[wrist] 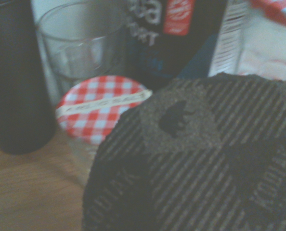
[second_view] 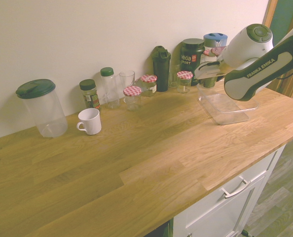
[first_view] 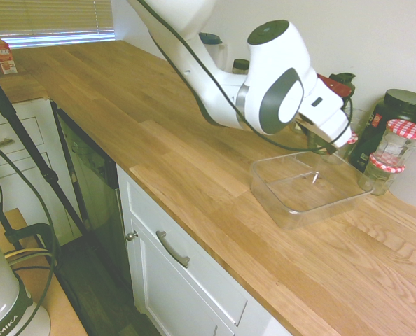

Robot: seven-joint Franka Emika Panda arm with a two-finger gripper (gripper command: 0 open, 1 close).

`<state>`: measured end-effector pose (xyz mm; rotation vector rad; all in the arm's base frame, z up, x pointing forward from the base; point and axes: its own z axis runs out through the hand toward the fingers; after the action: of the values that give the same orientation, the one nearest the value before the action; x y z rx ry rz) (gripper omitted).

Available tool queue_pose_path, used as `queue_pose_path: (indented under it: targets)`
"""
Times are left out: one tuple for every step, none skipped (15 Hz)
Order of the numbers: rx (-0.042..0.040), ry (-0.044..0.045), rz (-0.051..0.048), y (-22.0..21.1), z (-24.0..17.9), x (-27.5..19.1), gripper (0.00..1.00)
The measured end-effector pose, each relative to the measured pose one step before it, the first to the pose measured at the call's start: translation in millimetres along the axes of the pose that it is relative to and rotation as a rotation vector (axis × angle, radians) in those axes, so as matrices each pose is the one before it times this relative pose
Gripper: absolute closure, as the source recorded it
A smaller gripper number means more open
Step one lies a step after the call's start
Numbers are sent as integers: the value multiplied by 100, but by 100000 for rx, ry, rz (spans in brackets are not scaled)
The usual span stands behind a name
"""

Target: Put the cereal into the container

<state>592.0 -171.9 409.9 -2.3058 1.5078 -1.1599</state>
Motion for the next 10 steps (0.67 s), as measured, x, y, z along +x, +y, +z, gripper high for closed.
queue_pose_path:
  targets:
    - [-1978, 583, 1260, 489, 502, 884, 100]
    - [-2662, -405, 1126, 667, 664, 381, 100]
    - [-2295, -825, 982, 715, 683, -43, 100]
    - [-2036, -887, 560, 643, 637, -186, 100]
    - [-1310, -730, 268, 513, 468, -271, 100]
    - [-1283, -800, 318, 524, 408, -333, 100]
    - [-1079, -741, 413, 419, 276, -308, 100]
    - [-991, -785, 517, 469, 283, -348, 100]
    - [-954, -1038, 831, 476, 388, -451, 100]
    - [-782, -1140, 643, 431, 497, -566, 100]
